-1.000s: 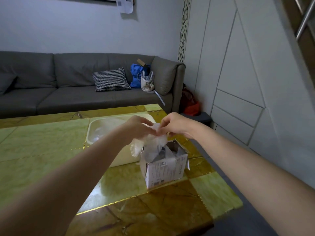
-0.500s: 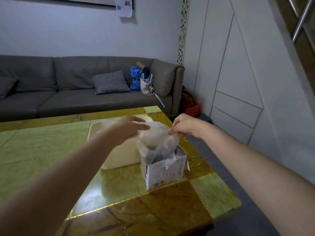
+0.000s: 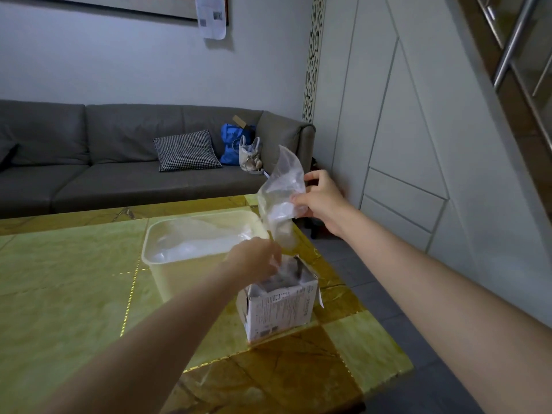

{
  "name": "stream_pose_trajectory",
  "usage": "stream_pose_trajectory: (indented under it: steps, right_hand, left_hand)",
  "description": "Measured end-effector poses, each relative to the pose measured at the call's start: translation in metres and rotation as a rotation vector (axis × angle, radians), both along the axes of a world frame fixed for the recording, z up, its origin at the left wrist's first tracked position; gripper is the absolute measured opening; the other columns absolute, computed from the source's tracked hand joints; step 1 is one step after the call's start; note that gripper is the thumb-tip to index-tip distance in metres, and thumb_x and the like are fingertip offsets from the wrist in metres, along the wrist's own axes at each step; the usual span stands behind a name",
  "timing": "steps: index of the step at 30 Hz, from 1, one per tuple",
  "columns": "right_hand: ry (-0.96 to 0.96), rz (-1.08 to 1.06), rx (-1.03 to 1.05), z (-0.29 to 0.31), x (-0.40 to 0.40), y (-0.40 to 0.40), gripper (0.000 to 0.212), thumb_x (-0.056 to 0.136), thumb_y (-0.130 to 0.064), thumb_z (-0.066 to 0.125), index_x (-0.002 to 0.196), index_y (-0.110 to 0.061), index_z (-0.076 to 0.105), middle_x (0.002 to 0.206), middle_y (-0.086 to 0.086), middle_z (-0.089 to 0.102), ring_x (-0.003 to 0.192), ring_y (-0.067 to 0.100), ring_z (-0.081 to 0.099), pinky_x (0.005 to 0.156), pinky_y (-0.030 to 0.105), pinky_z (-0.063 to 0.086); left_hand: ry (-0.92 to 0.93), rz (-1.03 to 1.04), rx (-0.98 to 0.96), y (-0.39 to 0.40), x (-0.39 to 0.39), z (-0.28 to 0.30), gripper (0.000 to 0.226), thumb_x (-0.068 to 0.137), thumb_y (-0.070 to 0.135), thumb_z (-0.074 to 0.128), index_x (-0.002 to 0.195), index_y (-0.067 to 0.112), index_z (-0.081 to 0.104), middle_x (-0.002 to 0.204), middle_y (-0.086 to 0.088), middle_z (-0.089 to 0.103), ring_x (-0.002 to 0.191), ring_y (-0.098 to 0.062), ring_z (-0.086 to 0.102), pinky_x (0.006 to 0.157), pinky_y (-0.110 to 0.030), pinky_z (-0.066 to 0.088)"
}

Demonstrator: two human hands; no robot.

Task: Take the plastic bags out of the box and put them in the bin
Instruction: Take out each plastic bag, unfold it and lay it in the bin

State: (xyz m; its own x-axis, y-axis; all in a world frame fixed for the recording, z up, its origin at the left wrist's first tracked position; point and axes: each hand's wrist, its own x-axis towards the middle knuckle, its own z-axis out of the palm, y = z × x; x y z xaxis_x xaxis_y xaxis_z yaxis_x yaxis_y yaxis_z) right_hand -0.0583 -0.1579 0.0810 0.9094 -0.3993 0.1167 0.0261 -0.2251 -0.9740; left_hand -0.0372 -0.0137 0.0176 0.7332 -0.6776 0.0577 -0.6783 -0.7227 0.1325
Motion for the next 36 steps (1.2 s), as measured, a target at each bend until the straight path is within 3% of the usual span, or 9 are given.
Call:
stream_pose_trajectory:
  steps: [5, 8, 14, 18, 20, 23, 29, 32, 36]
  right_hand:
    - [0.086, 0.054, -0.037, -0.014, 0.002, -0.001, 0.053, 0.08, 0.008, 0.064, 0.124, -0.012, 0.041, 0.117, 0.018, 0.055, 0.093, 0.026, 0.059, 0.074, 0.037, 0.053]
    - [0.116, 0.034, -0.036, -0.023, 0.007, -0.003, 0.059, 0.079, 0.003, 0.069, 0.13, -0.01, 0.043, 0.121, 0.013, 0.056, 0.104, 0.025, 0.058, 0.083, 0.034, 0.052]
    - [0.09, 0.114, 0.107, -0.021, 0.014, 0.013, 0.052, 0.078, -0.003, 0.073, 0.124, -0.002, 0.048, 0.108, 0.014, 0.06, 0.081, 0.018, 0.058, 0.058, 0.024, 0.044]
    - [0.046, 0.241, 0.269, -0.011, 0.015, 0.031, 0.032, 0.08, -0.002, 0.071, 0.108, -0.004, 0.055, 0.079, 0.008, 0.057, 0.064, 0.014, 0.049, 0.054, 0.024, 0.042]
    - [0.045, 0.291, 0.315, -0.006, 0.014, 0.037, 0.028, 0.08, -0.006, 0.072, 0.102, -0.008, 0.055, 0.08, 0.006, 0.057, 0.065, 0.015, 0.051, 0.056, 0.027, 0.045]
    - [0.11, 0.324, 0.256, -0.005, 0.016, 0.04, 0.036, 0.081, -0.022, 0.073, 0.109, -0.009, 0.055, 0.084, 0.006, 0.059, 0.061, 0.015, 0.059, 0.053, 0.025, 0.051]
    - [0.154, 0.231, 0.269, -0.003, 0.025, 0.035, 0.053, 0.082, -0.053, 0.061, 0.114, -0.013, 0.052, 0.112, 0.007, 0.052, 0.094, 0.022, 0.054, 0.08, 0.032, 0.05]
    - [0.156, 0.397, 0.284, -0.004, 0.03, 0.039, 0.057, 0.076, -0.055, 0.06, 0.117, -0.016, 0.055, 0.117, 0.005, 0.059, 0.108, 0.024, 0.057, 0.099, 0.037, 0.044]
    - [0.038, 0.384, 0.332, -0.002, 0.042, 0.055, 0.014, 0.087, -0.019, 0.064, 0.097, -0.01, 0.062, 0.068, -0.004, 0.067, 0.059, 0.006, 0.062, 0.056, 0.02, 0.05]
  left_hand:
    - [0.128, -0.008, 0.121, -0.01, 0.009, -0.009, 0.028, 0.09, 0.036, 0.054, 0.109, 0.019, 0.066, 0.107, -0.003, 0.063, 0.085, -0.016, 0.057, 0.078, -0.024, 0.045]
    - [0.248, 0.037, -0.138, 0.004, 0.017, 0.006, 0.034, 0.084, 0.041, 0.062, 0.112, 0.022, 0.064, 0.109, -0.001, 0.063, 0.085, -0.013, 0.057, 0.079, -0.023, 0.047]
    - [0.359, 0.216, -0.67, 0.038, 0.032, 0.038, 0.048, 0.074, 0.049, 0.068, 0.101, 0.009, 0.061, 0.093, -0.001, 0.061, 0.09, -0.017, 0.057, 0.074, -0.027, 0.046]
    - [0.724, 0.292, -0.968, 0.051, 0.034, 0.053, 0.093, 0.048, 0.063, 0.074, 0.12, 0.007, 0.053, 0.119, -0.007, 0.056, 0.11, -0.021, 0.052, 0.093, -0.034, 0.044]
    - [0.784, 0.248, -1.044, 0.054, 0.031, 0.054, 0.072, 0.062, 0.053, 0.073, 0.115, 0.006, 0.059, 0.112, -0.006, 0.061, 0.109, -0.021, 0.054, 0.099, -0.035, 0.041]
    - [0.69, 0.339, -1.352, 0.055, 0.031, 0.058, 0.026, 0.091, 0.023, 0.056, 0.107, 0.003, 0.059, 0.088, -0.006, 0.061, 0.083, -0.019, 0.059, 0.077, -0.029, 0.05]
    - [0.7, 0.558, -1.494, 0.066, 0.046, 0.065, 0.029, 0.094, 0.021, 0.048, 0.118, 0.007, 0.058, 0.106, -0.011, 0.063, 0.097, -0.025, 0.059, 0.09, -0.043, 0.047]
    - [0.704, 0.476, -1.424, 0.07, 0.049, 0.06, 0.025, 0.097, 0.02, 0.042, 0.109, 0.004, 0.057, 0.094, -0.012, 0.065, 0.086, -0.022, 0.064, 0.083, -0.038, 0.052]
    - [0.617, 0.5, -1.406, 0.075, 0.063, 0.055, 0.024, 0.099, 0.022, 0.04, 0.107, 0.005, 0.054, 0.088, -0.009, 0.063, 0.073, -0.018, 0.061, 0.061, -0.026, 0.049]
